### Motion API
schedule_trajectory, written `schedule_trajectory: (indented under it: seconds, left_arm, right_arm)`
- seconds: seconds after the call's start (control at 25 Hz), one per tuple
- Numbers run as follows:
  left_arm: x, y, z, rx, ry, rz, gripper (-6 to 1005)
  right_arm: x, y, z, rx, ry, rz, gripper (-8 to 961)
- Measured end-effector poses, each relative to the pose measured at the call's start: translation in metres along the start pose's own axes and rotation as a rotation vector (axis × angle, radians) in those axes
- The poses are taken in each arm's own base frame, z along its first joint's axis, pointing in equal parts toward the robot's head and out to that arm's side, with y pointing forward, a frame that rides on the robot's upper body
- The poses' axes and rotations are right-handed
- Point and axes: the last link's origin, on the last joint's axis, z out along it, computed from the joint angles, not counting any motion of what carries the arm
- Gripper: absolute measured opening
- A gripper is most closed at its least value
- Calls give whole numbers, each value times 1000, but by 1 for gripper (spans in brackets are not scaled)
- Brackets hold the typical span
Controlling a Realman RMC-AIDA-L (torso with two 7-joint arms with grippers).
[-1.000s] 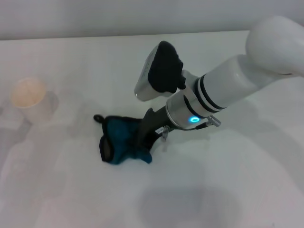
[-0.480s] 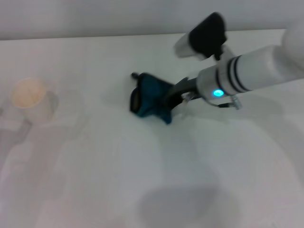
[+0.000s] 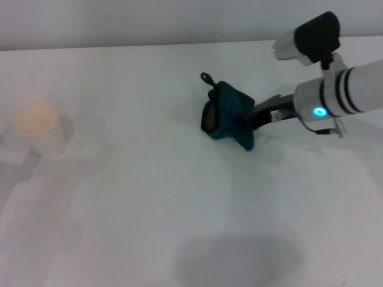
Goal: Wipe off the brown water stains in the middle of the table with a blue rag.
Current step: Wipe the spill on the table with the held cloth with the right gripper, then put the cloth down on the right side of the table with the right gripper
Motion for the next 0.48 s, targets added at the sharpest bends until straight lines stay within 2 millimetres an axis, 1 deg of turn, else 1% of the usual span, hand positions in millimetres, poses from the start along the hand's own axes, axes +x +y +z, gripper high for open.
schedule_trajectory:
  seconds: [0.28, 0.48]
  left_arm:
    - [0, -1, 0, 2, -1, 1, 893]
    - [1, -2, 0, 5, -4, 4, 893]
  right_arm:
    - [9, -4, -22, -61, 80, -71, 94]
    - [12, -2, -34, -129, 153, -128, 95]
